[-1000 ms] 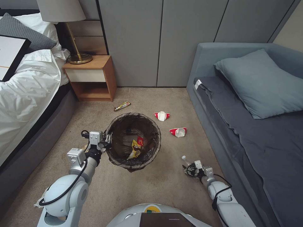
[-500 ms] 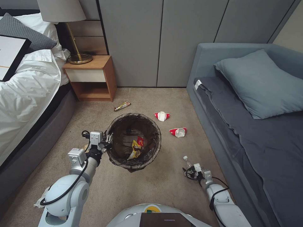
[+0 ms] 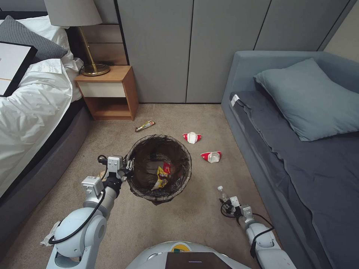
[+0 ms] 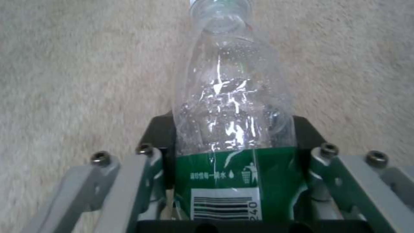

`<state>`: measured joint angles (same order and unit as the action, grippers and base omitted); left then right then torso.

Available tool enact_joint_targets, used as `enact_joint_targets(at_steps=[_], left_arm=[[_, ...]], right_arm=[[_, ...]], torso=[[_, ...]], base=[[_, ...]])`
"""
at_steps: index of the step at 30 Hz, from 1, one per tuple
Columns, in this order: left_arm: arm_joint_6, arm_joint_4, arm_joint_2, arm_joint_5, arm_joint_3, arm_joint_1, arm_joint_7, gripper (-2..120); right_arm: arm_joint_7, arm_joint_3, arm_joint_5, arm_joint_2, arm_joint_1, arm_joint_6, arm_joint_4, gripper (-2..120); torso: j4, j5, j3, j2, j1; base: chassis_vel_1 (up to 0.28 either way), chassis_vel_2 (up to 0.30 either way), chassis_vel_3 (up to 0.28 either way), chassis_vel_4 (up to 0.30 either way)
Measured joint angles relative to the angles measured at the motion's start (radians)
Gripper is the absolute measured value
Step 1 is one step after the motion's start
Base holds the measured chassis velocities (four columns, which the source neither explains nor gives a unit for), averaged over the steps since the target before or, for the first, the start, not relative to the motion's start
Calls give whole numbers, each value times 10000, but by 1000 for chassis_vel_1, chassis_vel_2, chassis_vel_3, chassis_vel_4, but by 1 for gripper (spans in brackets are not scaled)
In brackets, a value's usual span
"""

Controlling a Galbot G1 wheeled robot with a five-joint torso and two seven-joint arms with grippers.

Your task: Pick up the trash bin, then pick up the garbage from the floor and place it into the trash bin.

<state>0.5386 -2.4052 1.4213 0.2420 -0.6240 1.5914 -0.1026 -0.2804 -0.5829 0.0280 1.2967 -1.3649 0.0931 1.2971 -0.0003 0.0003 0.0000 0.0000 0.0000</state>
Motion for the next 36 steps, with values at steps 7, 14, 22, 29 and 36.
enact_joint_targets(at_steps=[7,14,22,29,36], left_arm=[[11,-23,-7,-12,8,-9,0,7],[35,29,-2,-11,21,-54,10,7],[68,151,-14,21,83,-99,15,7],[87,188,-21,40,151,-117,22,7],[97,209,-33,43,198,-136,23,7]], right_arm=[[199,-193,-22,-1,-288,-129,990,33],[314,-825,511,-158,-857,33,3953,33],[439,-1392,1865,-431,-1396,858,7594,33],[671,-878,2405,-479,-1305,1556,9434,33],[856,379,3031,-668,-566,2484,10314,33]], torso=[[3,0,1,0,0],[6,-5,0,0,0],[2,-5,0,0,0],[3,-4,-1,0,0],[5,-4,0,0,0]], base=[[0,0,0,0],[0,0,0,0],[0,0,0,0],[0,0,0,0],[0,0,0,0]])
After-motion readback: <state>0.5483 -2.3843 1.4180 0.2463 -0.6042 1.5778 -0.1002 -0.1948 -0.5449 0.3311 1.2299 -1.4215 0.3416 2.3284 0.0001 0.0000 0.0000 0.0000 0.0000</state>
